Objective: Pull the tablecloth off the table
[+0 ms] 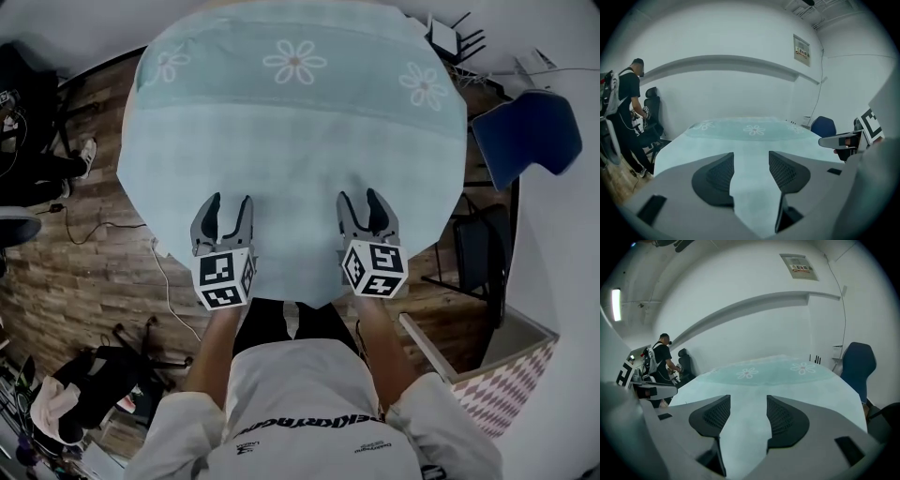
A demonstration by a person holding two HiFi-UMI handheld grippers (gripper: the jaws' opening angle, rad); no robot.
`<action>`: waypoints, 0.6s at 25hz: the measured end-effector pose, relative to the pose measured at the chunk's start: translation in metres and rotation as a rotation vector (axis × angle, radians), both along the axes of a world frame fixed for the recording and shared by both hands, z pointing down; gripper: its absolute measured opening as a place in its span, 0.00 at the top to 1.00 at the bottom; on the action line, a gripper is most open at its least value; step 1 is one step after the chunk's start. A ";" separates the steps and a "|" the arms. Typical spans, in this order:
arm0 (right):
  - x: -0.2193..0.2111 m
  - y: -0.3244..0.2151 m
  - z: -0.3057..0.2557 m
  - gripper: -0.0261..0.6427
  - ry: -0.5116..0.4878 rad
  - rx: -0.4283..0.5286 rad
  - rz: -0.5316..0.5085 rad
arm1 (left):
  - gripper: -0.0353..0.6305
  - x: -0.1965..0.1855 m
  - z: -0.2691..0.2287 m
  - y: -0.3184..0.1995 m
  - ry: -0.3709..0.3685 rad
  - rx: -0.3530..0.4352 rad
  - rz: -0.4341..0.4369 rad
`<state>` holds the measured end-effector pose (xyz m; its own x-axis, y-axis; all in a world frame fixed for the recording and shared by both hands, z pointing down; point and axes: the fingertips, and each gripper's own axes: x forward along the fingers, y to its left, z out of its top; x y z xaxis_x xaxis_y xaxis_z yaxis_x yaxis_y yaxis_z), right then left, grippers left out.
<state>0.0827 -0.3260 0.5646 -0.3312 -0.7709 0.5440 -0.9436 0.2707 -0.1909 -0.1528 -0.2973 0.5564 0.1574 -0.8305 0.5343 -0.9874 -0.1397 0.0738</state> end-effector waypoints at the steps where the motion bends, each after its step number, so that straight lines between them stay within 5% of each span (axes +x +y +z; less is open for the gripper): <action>1: 0.000 -0.005 0.007 0.57 0.004 -0.007 0.007 | 0.59 -0.003 0.007 -0.005 -0.002 -0.009 -0.001; 15: 0.014 -0.056 0.093 0.50 0.095 -0.133 0.081 | 0.44 -0.035 0.106 -0.060 0.045 -0.177 -0.033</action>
